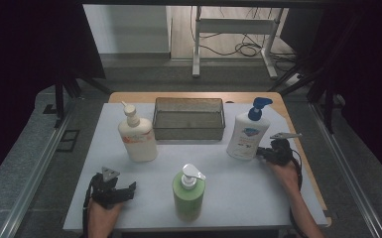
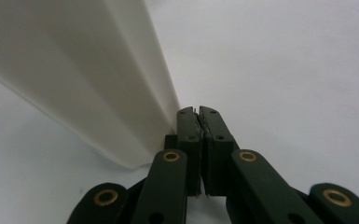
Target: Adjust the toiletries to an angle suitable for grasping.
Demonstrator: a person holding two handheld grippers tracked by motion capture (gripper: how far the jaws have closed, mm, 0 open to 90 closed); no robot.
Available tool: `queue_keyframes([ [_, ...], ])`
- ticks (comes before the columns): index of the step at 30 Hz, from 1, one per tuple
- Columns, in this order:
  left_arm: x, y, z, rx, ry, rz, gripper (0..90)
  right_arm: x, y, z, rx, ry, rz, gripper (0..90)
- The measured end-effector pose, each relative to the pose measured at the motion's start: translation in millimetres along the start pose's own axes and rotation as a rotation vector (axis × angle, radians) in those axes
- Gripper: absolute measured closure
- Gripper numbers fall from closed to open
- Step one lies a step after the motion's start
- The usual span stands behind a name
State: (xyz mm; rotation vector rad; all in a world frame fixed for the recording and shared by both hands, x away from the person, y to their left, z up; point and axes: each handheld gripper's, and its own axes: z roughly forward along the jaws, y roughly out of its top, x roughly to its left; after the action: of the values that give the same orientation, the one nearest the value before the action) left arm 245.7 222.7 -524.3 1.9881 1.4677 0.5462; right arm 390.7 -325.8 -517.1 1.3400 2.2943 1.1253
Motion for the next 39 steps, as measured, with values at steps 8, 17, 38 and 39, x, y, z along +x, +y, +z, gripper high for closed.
queue_keyframes([
  [8,0.0,0.0,0.0,0.000,0.000,0.000,11.4,10.1,-3.8,-1.2,-0.001,0.016,0.000,87.5],
  [17,0.0,0.1,0.0,0.001,0.000,0.000,11.4,21.4,-8.1,-2.8,0.003,0.037,-0.012,87.4],
  [38,0.0,0.1,0.0,0.001,0.000,0.000,11.4,47.4,-8.4,-9.6,0.004,0.041,-0.069,82.6],
  [39,0.0,0.1,0.0,0.001,0.000,0.000,11.4,48.0,-8.6,-11.1,0.001,0.039,-0.071,82.1],
])
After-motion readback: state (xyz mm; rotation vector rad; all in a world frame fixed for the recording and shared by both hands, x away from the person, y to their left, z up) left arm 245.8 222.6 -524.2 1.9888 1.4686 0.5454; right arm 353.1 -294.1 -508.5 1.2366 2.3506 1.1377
